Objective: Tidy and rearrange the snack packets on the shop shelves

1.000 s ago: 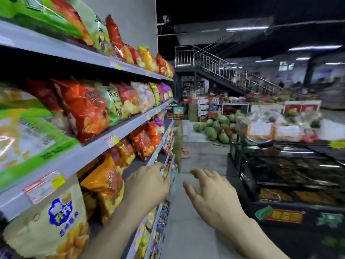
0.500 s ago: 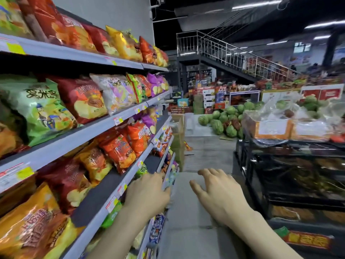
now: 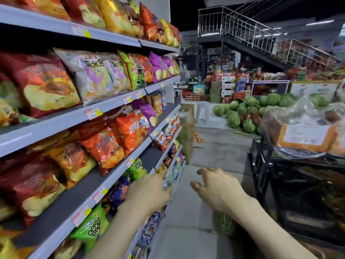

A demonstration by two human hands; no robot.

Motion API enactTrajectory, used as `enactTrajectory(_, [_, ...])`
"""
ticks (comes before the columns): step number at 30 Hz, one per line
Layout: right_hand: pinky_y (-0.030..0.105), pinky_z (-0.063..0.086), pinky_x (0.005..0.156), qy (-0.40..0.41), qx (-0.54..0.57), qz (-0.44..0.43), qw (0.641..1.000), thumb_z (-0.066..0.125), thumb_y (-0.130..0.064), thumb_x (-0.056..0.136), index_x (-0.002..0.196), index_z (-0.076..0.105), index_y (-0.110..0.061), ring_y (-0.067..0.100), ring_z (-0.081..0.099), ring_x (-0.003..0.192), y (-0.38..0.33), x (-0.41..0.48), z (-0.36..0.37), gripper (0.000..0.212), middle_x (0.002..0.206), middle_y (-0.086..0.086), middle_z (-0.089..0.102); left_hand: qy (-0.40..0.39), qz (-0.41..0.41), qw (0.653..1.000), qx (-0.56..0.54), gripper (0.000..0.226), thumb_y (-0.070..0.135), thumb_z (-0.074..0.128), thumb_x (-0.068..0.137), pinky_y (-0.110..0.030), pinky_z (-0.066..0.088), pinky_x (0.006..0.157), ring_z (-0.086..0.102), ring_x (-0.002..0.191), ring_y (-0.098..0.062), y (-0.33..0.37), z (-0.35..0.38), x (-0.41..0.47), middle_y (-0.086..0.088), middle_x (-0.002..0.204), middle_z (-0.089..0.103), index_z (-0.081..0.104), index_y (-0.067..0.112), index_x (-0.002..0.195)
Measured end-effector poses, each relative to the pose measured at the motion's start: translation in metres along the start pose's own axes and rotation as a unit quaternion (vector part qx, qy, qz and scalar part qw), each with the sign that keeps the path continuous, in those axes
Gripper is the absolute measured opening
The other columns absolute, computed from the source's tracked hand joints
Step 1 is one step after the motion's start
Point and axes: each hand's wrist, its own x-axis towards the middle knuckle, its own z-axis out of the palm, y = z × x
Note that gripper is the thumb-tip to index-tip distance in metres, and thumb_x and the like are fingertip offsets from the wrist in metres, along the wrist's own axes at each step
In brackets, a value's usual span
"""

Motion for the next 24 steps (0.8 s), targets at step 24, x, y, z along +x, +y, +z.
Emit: enactTrajectory(24, [0.037, 0.051, 0.092, 0.147, 0.105, -0.479, 0.859, 0.040, -0.062, 0.096, 0.134, 0.055, -0.037, 0.018, 0.059, 0.122, -0.230, 0.199, -0.062, 0.048, 0.130, -0.012, 0.063, 0.278, -0.333, 0.890, 0.137, 0.047, 0.060, 0.048, 0.098, -0.040, 0.051, 0.098, 0.058, 0.127, -0.024, -0.138, -0.138, -0.001, 0.009, 0.132, 0.063, 0.048, 0.040, 0.140])
